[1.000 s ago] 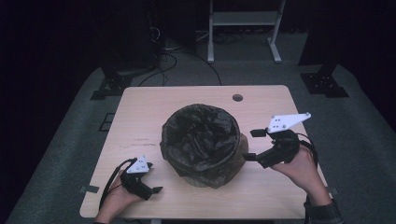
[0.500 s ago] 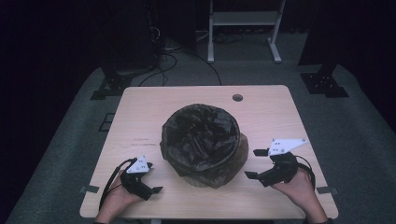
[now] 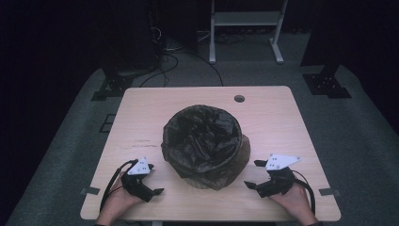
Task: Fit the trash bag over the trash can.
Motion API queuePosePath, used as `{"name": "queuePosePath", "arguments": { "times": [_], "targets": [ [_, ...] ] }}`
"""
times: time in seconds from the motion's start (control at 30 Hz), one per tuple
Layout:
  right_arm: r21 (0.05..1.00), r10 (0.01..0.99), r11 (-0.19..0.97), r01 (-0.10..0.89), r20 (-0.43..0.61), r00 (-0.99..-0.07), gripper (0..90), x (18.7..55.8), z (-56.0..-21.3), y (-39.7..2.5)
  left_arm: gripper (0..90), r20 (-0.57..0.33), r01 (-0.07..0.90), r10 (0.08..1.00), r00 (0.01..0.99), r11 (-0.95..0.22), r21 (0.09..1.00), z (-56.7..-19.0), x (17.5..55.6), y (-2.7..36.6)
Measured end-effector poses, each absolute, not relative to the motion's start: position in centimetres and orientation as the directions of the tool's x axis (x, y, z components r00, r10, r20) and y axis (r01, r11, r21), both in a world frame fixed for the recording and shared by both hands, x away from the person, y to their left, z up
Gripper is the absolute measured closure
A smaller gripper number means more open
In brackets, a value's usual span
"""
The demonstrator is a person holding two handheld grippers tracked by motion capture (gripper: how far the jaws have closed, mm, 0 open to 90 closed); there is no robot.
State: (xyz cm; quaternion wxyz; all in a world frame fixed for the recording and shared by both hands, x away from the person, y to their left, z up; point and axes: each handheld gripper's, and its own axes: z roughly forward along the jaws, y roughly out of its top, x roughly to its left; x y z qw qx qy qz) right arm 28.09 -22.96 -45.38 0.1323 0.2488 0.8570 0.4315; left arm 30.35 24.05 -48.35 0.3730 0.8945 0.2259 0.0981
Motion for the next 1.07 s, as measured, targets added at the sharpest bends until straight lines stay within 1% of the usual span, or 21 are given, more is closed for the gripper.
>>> {"name": "queuePosePath", "arguments": {
  "times": [0.03,0.1,0.3,0.47,0.63,0.7,1.07],
  "targets": [
    [0.805,0.541,0.504,0.312,-0.012,-0.841,14.3,28.1,-45.4,-23.0,0.0,0.007,0.331,0.477,0.879,-0.620,0.712,-48.4,30.4,24.1],
    [0.781,0.537,0.540,0.313,-0.033,-0.843,14.3,28.2,-46.4,-22.4,0.0,0.007,0.331,0.477,0.879,-0.620,0.712,-48.4,30.4,24.1],
    [0.763,0.523,0.561,0.320,-0.027,-0.852,14.3,28.4,-47.5,-21.3,0.0,0.007,0.331,0.477,0.879,-0.620,0.712,-48.4,30.4,24.1],
    [0.765,0.502,0.546,0.340,0.026,-0.864,14.3,28.7,-48.4,-20.4,0.0,0.007,0.331,0.477,0.879,-0.620,0.712,-48.4,30.4,24.1],
    [0.756,0.505,0.554,0.348,0.027,-0.862,14.3,29.0,-48.5,-20.0,0.0,0.007,0.331,0.477,0.879,-0.620,0.711,-48.4,30.4,24.1],
    [0.734,0.495,0.588,0.339,0.004,-0.869,14.3,29.0,-48.6,-19.5,0.0,0.007,0.331,0.477,0.879,-0.620,0.712,-48.4,30.4,24.1],
    [0.735,0.492,0.588,0.337,0.006,-0.871,14.0,29.0,-48.6,-19.4,0.0,0.007,0.330,0.477,0.879,-0.620,0.712,-48.4,30.3,24.1]
  ]
}}
